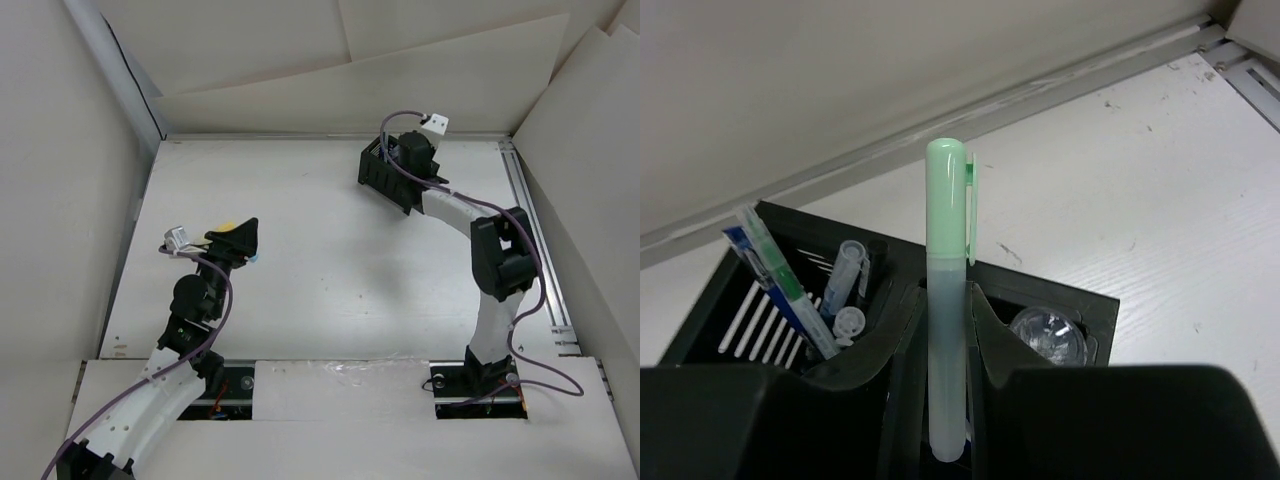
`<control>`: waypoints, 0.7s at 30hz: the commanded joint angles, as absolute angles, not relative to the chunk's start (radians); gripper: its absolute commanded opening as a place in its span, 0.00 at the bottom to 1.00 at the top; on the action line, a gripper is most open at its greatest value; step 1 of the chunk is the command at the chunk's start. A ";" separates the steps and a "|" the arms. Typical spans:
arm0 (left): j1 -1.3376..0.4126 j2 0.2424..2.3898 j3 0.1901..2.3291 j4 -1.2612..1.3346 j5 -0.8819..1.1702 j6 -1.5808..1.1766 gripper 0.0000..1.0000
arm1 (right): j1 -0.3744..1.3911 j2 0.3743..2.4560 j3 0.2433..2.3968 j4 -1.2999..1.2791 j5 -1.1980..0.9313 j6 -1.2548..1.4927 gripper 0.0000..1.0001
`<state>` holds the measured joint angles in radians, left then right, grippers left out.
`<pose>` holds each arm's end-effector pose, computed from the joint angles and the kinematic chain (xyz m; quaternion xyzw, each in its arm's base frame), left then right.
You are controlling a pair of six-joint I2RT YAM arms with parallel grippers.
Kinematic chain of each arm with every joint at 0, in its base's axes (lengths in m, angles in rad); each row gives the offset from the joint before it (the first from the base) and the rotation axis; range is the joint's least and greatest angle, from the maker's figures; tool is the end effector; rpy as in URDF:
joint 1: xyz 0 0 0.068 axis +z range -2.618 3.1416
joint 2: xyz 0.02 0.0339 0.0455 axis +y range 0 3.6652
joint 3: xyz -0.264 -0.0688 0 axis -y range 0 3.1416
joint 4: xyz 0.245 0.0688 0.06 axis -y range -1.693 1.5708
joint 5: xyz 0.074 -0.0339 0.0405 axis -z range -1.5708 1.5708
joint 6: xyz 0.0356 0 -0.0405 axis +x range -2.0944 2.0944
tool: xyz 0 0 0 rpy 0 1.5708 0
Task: Sort the stationery into containers
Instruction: Place the pen in the storage box.
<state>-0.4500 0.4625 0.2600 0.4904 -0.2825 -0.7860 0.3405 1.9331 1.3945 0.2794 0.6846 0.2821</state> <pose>0.1300 -0.0518 0.2715 -0.2103 0.5652 -0.3910 0.6953 0.4344 0.1300 0.2602 0.1828 0.7522 -0.0773 0.6283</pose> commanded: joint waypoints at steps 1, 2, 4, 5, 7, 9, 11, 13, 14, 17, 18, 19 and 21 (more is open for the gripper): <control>-0.453 0.462 0.259 0.548 -0.268 -0.772 0.72 | 0.360 1.944 1.430 0.344 0.793 0.249 0.00; -0.453 0.462 0.259 0.548 -0.268 -0.772 0.72 | 0.360 1.944 1.442 0.327 0.793 0.249 0.00; -0.453 0.462 0.259 0.548 -0.268 -0.772 0.72 | 0.360 1.954 1.454 0.314 0.793 0.249 0.00; -0.453 0.462 0.259 0.548 -0.268 -0.772 0.72 | 0.371 1.954 1.454 0.301 0.793 0.258 0.00; -0.453 0.462 0.259 0.548 -0.268 -0.772 0.72 | 0.371 1.954 1.466 0.288 0.793 0.258 0.00; -0.453 0.462 0.259 0.548 -0.268 -0.772 0.72 | 0.382 1.954 1.466 0.265 0.807 0.267 0.00; -0.453 0.462 0.259 0.548 -0.268 -0.772 0.72 | 0.391 1.954 1.448 0.265 0.807 0.278 0.05; -0.453 0.462 0.259 0.548 -0.268 -0.772 0.72 | 0.400 1.931 1.422 0.265 0.807 0.291 0.13; -0.453 0.462 0.259 0.548 -0.268 -0.772 0.72 | 0.400 1.931 1.413 0.265 0.807 0.301 0.15; -0.453 0.462 0.259 0.548 -0.268 -0.772 0.72 | 0.410 1.910 1.391 0.256 0.798 0.311 0.20; -0.453 0.462 0.259 0.548 -0.268 -0.772 0.72 | 0.410 1.910 1.391 0.246 0.798 0.321 0.20; -0.453 0.462 0.259 0.548 -0.268 -0.772 0.72 | 0.410 1.910 1.391 0.245 0.798 0.321 0.20; -0.453 0.471 0.259 0.548 -0.268 -0.772 0.72 | 0.410 1.899 1.391 0.226 0.798 0.330 0.22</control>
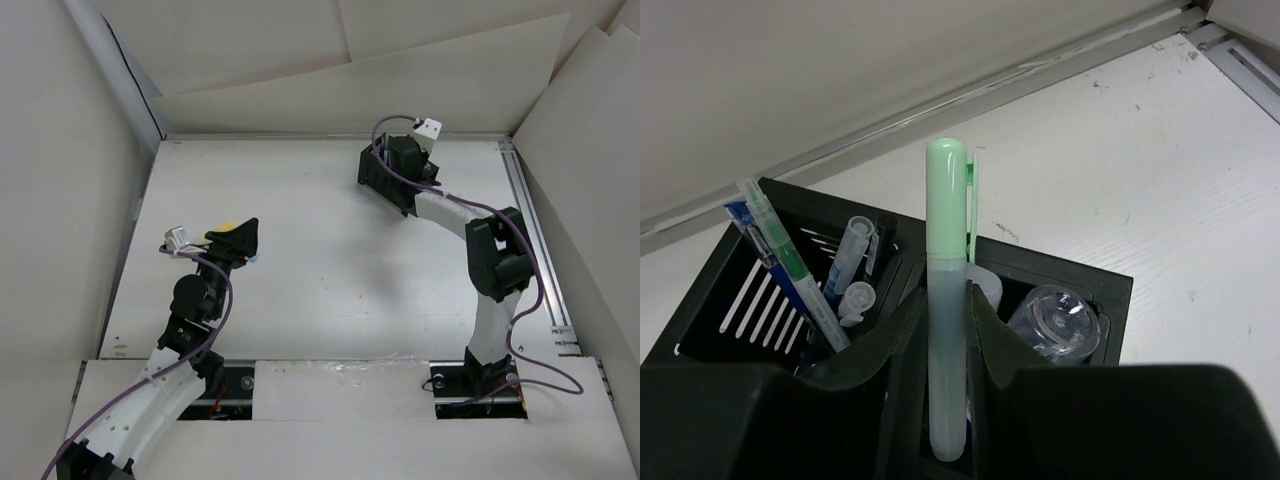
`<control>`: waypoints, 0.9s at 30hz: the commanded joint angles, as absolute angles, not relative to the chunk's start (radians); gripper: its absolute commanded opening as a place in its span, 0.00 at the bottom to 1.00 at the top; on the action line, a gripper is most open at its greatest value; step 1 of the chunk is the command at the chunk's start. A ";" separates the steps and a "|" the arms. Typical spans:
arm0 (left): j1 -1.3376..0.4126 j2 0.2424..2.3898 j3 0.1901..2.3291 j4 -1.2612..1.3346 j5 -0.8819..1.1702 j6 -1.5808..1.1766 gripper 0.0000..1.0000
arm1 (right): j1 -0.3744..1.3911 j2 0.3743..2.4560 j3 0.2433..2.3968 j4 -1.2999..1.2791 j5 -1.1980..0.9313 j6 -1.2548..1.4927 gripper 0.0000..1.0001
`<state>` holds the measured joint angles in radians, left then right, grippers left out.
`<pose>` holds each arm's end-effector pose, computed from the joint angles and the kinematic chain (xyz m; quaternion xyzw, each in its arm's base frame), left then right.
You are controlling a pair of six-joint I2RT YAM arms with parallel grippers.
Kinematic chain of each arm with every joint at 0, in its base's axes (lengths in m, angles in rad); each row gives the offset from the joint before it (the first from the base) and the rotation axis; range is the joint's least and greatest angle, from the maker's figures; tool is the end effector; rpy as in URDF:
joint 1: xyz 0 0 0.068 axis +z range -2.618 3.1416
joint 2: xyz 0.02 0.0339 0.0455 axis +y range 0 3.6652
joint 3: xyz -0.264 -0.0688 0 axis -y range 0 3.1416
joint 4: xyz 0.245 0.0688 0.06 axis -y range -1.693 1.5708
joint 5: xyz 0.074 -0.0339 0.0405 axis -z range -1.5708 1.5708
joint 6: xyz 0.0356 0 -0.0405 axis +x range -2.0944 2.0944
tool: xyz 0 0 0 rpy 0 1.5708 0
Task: Sort the stationery into containers
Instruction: Place the pen in the storage box, then pick up the pen from the center of the board.
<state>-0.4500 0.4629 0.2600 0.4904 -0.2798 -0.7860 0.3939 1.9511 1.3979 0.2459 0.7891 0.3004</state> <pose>0.1300 -0.0519 0.2715 -0.2092 0.5656 -0.3916 0.6949 0.4275 0.1503 0.2510 0.1919 0.7548 -0.1062 0.6182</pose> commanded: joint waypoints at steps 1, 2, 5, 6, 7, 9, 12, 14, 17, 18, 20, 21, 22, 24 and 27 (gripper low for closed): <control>-0.453 0.471 0.259 0.548 -0.268 -0.772 0.71 | 0.410 1.899 1.381 0.225 0.798 0.342 0.24; -0.453 0.471 0.259 0.548 -0.268 -0.772 0.71 | 0.410 1.887 1.381 0.225 0.798 0.342 0.26; -0.453 0.471 0.259 0.548 -0.268 -0.772 0.71 | 0.410 1.876 1.359 0.216 0.798 0.363 0.37; -0.453 0.480 0.259 0.557 -0.268 -0.772 0.71 | 0.410 1.862 1.359 0.216 0.798 0.364 0.42; -0.453 0.480 0.259 0.557 -0.278 -0.772 0.71 | 0.419 1.853 1.359 0.216 0.798 0.373 0.45; -0.453 0.489 0.259 0.557 -0.287 -0.772 0.71 | 0.428 1.813 1.347 0.216 0.798 0.373 0.54; -0.453 0.500 0.259 0.557 -0.297 -0.772 0.71 | 0.428 1.767 1.347 0.198 0.784 0.373 0.58; -0.453 0.524 0.259 0.557 -0.307 -0.772 0.71 | 0.428 1.712 1.338 0.184 0.750 0.373 0.59; -0.453 0.571 0.259 0.557 -0.339 -0.794 0.71 | 0.437 1.625 1.304 0.144 0.684 0.393 0.59; -0.453 0.584 0.274 0.526 -0.362 -0.810 0.71 | 0.437 1.603 1.277 0.135 0.590 0.405 0.54; -0.453 0.638 0.302 0.488 -0.390 -0.824 0.71 | 0.437 1.551 1.238 0.124 0.464 0.414 0.20; -0.453 0.658 0.319 0.465 -0.415 -0.824 0.71 | 0.452 1.539 1.218 0.124 0.374 0.414 0.06; -0.453 0.679 0.336 0.416 -0.428 -0.833 0.69 | 0.481 1.528 1.198 0.124 0.350 0.414 0.00; -0.453 0.750 0.397 0.355 -0.462 -0.845 0.68 | 0.521 1.508 1.141 0.124 0.337 0.425 0.00; -0.453 0.855 0.483 0.247 -0.517 -0.886 0.65 | 0.601 1.497 1.094 0.124 0.304 0.425 0.00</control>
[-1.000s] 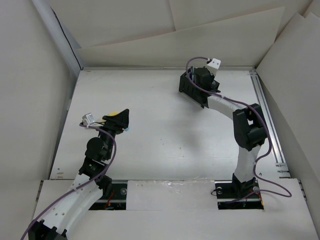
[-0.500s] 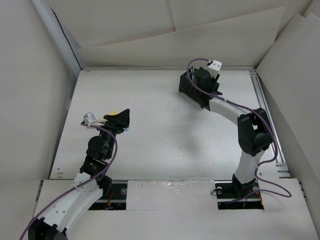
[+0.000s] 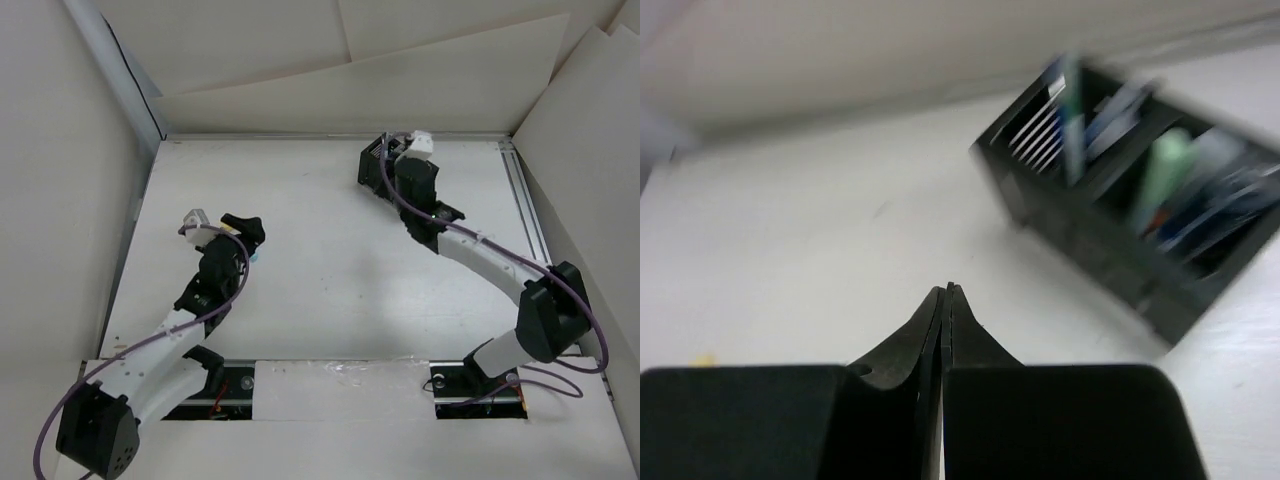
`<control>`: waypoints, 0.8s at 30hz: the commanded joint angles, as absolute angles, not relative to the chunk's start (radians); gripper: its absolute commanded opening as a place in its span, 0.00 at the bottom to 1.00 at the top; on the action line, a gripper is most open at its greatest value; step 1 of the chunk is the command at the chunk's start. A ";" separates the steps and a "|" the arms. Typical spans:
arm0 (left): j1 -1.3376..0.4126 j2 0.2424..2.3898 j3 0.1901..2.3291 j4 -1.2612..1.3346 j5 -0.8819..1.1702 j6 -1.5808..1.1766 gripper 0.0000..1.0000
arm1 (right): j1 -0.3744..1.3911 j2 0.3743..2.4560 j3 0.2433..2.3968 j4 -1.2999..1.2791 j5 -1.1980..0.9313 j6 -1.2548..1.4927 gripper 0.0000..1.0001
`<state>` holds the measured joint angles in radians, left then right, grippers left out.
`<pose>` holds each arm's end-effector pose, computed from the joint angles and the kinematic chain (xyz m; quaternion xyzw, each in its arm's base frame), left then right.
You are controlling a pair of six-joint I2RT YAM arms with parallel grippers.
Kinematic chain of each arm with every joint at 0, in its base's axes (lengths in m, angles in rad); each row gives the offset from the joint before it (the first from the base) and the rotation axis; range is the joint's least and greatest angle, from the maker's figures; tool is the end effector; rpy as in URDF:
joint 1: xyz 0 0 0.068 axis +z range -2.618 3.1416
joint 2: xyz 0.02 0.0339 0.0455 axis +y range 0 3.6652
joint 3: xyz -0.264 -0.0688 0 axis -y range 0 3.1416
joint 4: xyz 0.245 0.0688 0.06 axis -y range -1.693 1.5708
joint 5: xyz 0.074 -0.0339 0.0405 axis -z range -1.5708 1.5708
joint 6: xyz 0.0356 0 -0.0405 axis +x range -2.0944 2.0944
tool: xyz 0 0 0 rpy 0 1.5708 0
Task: Sort the stationery into containers
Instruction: Pick up the pen from the center of the board.
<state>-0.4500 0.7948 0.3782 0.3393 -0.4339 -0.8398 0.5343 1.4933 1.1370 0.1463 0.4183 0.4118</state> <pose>0.1771 -0.0689 0.2494 -0.2822 0.6748 -0.2725 0.6251 0.3123 0.1680 0.3253 0.0838 0.7670 0.1367 0.6213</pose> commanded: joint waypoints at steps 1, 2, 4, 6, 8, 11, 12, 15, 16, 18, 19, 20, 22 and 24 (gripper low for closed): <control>-0.453 0.885 0.503 0.226 -0.529 -0.897 0.65 | 0.617 1.497 1.083 0.124 0.281 0.425 0.00; -0.453 0.911 0.523 0.177 -0.540 -0.911 0.65 | 0.642 1.497 1.072 0.124 0.281 0.425 0.00; -0.431 0.992 0.584 0.124 -0.540 -0.961 0.65 | 0.664 1.488 1.039 0.114 0.268 0.425 0.00; -0.417 1.041 0.635 0.063 -0.540 -0.988 0.66 | 0.683 1.477 1.017 0.114 0.268 0.446 0.00; -0.408 1.104 0.656 0.038 -0.540 -1.014 0.66 | 0.683 1.477 1.003 0.103 0.247 0.469 0.00; -0.408 1.143 0.669 -0.003 -0.552 -1.054 0.68 | 0.683 1.468 0.976 0.103 0.232 0.482 0.06; -0.399 1.156 0.678 -0.015 -0.552 -1.075 0.69 | 0.683 1.468 0.976 0.103 0.221 0.482 0.10; -0.399 1.190 0.715 -0.060 -0.561 -1.097 0.72 | 0.683 1.468 0.976 0.078 0.198 0.469 0.31; -0.399 1.203 0.730 -0.099 -0.561 -1.097 0.73 | 0.674 1.459 0.976 0.078 0.198 0.460 0.35; -0.399 1.244 0.781 -0.138 -0.548 -1.118 0.76 | 0.673 1.445 0.976 0.069 0.187 0.451 0.44; -0.399 1.258 0.793 -0.153 -0.529 -1.118 0.77 | 0.663 1.430 0.976 0.069 0.187 0.451 0.44; -0.399 1.272 0.814 -0.178 -0.520 -1.118 0.77 | 0.652 1.411 0.962 0.069 0.187 0.451 0.44; -0.399 1.308 0.827 -0.199 -0.502 -1.118 0.77 | 0.635 1.402 0.950 0.069 0.177 0.451 0.44; -0.399 1.318 0.827 -0.210 -0.502 -1.118 0.77 | 0.601 1.367 0.939 0.069 0.155 0.451 0.44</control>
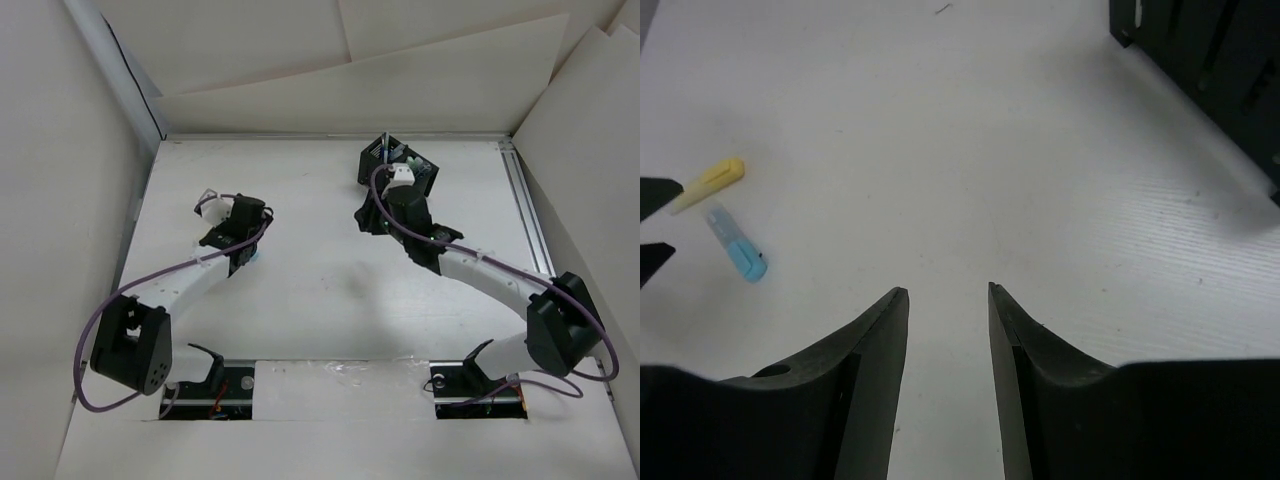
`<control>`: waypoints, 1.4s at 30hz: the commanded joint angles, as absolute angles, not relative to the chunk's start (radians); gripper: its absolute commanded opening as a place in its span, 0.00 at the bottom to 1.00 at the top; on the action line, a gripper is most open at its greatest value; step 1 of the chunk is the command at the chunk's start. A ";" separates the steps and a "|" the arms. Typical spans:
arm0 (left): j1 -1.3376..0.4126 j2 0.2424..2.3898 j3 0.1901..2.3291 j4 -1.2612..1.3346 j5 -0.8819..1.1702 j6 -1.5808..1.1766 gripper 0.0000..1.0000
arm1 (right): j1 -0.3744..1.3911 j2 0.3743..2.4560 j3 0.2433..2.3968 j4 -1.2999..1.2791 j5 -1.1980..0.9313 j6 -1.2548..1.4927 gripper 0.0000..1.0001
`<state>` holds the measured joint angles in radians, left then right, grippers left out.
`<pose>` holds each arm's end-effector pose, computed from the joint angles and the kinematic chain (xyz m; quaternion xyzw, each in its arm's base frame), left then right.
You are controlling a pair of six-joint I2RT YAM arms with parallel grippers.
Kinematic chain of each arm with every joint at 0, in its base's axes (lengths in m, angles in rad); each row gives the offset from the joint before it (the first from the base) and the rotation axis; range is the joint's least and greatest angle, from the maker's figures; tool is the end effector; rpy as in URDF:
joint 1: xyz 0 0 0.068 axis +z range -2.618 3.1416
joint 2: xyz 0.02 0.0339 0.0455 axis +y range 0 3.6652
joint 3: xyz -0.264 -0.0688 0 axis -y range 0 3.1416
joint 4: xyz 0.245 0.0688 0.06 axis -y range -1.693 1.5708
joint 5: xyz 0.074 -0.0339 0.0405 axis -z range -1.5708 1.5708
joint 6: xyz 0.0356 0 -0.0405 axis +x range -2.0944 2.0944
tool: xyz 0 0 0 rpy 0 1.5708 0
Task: Sort the stationery into containers
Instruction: Pick up the pen from the center of the board.
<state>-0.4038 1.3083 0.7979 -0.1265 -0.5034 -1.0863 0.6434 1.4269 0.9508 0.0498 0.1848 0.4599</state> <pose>0.2634 -0.0939 0.2386 -0.3951 0.7774 -0.1321 0.4712 0.2653 0.1907 0.2707 -0.0269 0.8382 0.2165 0.4999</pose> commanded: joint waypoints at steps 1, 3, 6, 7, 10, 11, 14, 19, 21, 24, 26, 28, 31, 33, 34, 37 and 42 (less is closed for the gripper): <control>-0.388 1.327 0.827 -0.210 -0.489 -1.118 0.76 | 0.591 1.367 0.927 0.069 0.144 0.451 0.44; -0.358 1.327 0.815 -0.200 -0.460 -1.118 0.75 | 0.571 1.341 0.916 0.069 0.117 0.462 0.44; -0.302 1.327 0.815 -0.210 -0.425 -1.118 0.73 | 0.548 1.329 0.905 0.069 0.104 0.462 0.44; -0.302 1.327 0.815 -0.210 -0.425 -1.118 0.72 | 0.548 1.328 0.905 0.069 0.104 0.462 0.44; -0.302 1.336 0.805 -0.222 -0.483 -1.118 0.72 | 0.537 1.328 0.905 0.069 0.086 0.462 0.44; -0.302 1.347 0.805 -0.222 -0.494 -1.118 0.72 | 0.528 1.328 0.905 0.069 0.075 0.471 0.44; -0.279 1.394 0.818 -0.222 -0.485 -1.118 0.67 | 0.528 1.328 0.905 0.069 0.066 0.471 0.44; -0.236 1.468 0.847 -0.232 -0.485 -1.109 0.60 | 0.528 1.328 0.896 0.069 0.057 0.471 0.44; -0.227 1.489 0.847 -0.232 -0.485 -1.109 0.60 | 0.518 1.328 0.896 0.078 0.048 0.471 0.44; -0.227 1.502 0.847 -0.212 -0.485 -1.088 0.63 | 0.518 1.338 0.896 0.078 0.038 0.471 0.44; -0.218 1.525 0.857 -0.200 -0.471 -1.077 0.63 | 0.518 1.338 0.896 0.078 0.038 0.471 0.44; -0.218 1.564 0.868 -0.190 -0.459 -1.077 0.63 | 0.518 1.338 0.896 0.087 0.038 0.471 0.44; -0.209 1.594 0.879 -0.190 -0.459 -1.066 0.63 | 0.518 1.347 0.896 0.087 0.029 0.471 0.44; -0.209 1.617 0.890 -0.190 -0.459 -1.066 0.61 | 0.518 1.347 0.896 0.087 0.029 0.471 0.44; -0.209 1.617 0.890 -0.190 -0.459 -1.066 0.60 | 0.518 1.347 0.896 0.087 0.029 0.471 0.44; -0.209 1.629 0.899 -0.190 -0.459 -1.066 0.57 | 0.518 1.347 0.896 0.087 0.029 0.471 0.44; -0.209 1.629 0.877 -0.190 -0.459 -1.057 0.41 | 0.509 1.347 0.896 0.087 0.029 0.480 0.44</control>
<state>-0.2138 1.6291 0.8722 -0.1738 -0.4465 -1.0645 0.5186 1.3495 0.8993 0.0452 0.0425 0.4683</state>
